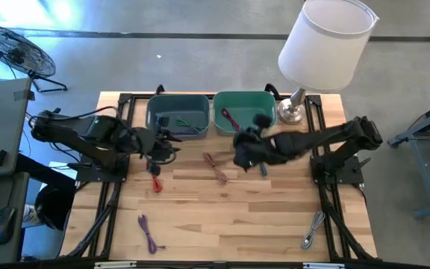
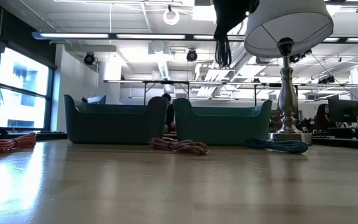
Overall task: Pick & Place USB Port
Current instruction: Put the bottom blue usb cable into the green bin, then put the pink usb cable into the blue bin
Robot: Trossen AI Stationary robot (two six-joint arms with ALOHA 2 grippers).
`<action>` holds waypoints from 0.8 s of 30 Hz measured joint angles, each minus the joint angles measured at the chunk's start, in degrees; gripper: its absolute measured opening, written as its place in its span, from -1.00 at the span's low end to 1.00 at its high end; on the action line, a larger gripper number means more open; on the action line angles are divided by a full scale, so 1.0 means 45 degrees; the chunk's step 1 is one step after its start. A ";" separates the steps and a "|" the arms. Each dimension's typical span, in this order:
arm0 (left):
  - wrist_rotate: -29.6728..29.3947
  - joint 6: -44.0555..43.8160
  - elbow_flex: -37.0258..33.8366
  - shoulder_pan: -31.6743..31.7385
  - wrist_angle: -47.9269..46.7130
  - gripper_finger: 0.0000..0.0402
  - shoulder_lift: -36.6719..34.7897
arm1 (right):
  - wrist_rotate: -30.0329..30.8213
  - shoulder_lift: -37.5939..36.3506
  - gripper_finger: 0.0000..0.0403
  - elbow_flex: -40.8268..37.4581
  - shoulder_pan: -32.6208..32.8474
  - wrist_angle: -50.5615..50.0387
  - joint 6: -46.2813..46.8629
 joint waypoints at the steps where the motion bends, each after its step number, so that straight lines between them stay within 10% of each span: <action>1: -0.0064 -0.0155 0.0000 -0.0046 -0.0132 -0.43 -0.0069 | -0.0192 0.0000 -0.92 0.0005 -0.0377 0.0108 -0.0228; 10: -0.1122 -0.1595 -0.0009 -0.0073 -0.2880 -0.43 0.0126 | -0.2822 0.0000 -0.88 0.0005 -0.3809 0.0467 -0.0909; 24: -0.1270 -0.2695 -0.0010 -0.0073 -0.4945 -0.43 0.0624 | -0.7229 0.0000 -0.02 -0.0090 -0.5777 0.1756 -0.0944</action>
